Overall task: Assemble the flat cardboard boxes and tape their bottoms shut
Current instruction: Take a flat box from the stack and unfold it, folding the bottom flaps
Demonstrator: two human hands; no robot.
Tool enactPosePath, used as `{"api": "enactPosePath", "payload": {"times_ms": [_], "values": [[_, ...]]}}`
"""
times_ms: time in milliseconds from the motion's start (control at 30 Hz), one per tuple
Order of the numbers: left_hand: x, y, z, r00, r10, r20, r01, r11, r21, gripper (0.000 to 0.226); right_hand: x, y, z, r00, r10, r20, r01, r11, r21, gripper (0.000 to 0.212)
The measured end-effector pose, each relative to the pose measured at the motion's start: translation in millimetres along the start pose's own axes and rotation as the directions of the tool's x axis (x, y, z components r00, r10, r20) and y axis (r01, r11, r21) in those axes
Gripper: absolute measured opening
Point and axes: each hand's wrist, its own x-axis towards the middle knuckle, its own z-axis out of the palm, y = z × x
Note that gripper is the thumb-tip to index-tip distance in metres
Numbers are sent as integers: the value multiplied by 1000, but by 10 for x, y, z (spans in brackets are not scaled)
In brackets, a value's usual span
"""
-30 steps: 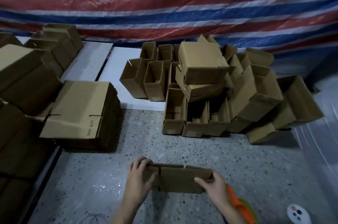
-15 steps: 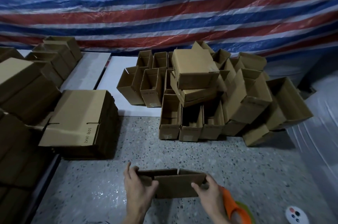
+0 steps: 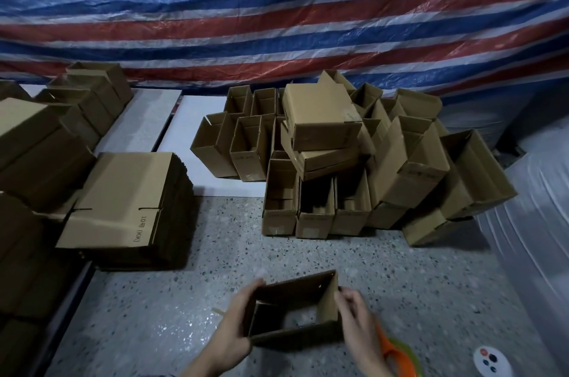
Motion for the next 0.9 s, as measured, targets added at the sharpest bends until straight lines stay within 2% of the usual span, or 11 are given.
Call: {"api": "enactPosePath", "payload": {"times_ms": [67,167,233,367,467,533,600,667,767,800,900], "values": [[-23,-6,-29,999,-10,-35,9,1000,-22,88,-28,83,55,999,42,33,-42,999,-9,13],[-41,-15,-94,996,-70,-56,63,991,-117,90,-88,94,138,997,39,68,-36,999,-37,37],[-57,-19,-123,996,-89,-30,84,984,-154,92,-101,73,147,997,41,66,-38,998,-50,43],[-69,-119,-105,986,-145,-84,122,965,-230,97,-81,111,109,996,56,68,-54,998,-29,27],[-107,-236,-3,957,-243,-158,182,929,-322,98,-65,98,132,978,144,152,-156,985,70,25],[-68,-287,30,946,-291,-144,204,878,-434,98,-67,34,159,954,221,202,-249,961,124,21],[29,-275,-15,922,-373,-101,235,749,-619,103,-60,-19,172,934,273,230,-314,935,167,16],[63,-223,-56,891,-451,-46,290,646,-706,107,-37,-36,157,927,295,232,-339,923,180,17],[30,-130,-9,880,-458,-129,254,682,-686,57,-2,-23,130,939,252,235,-291,946,147,15],[20,-138,5,881,-447,-154,237,699,-674,52,-5,-21,141,939,243,243,-281,950,135,16],[-22,-135,-11,880,-418,-225,204,761,-616,58,-52,21,191,945,222,242,-249,964,89,30]]}}
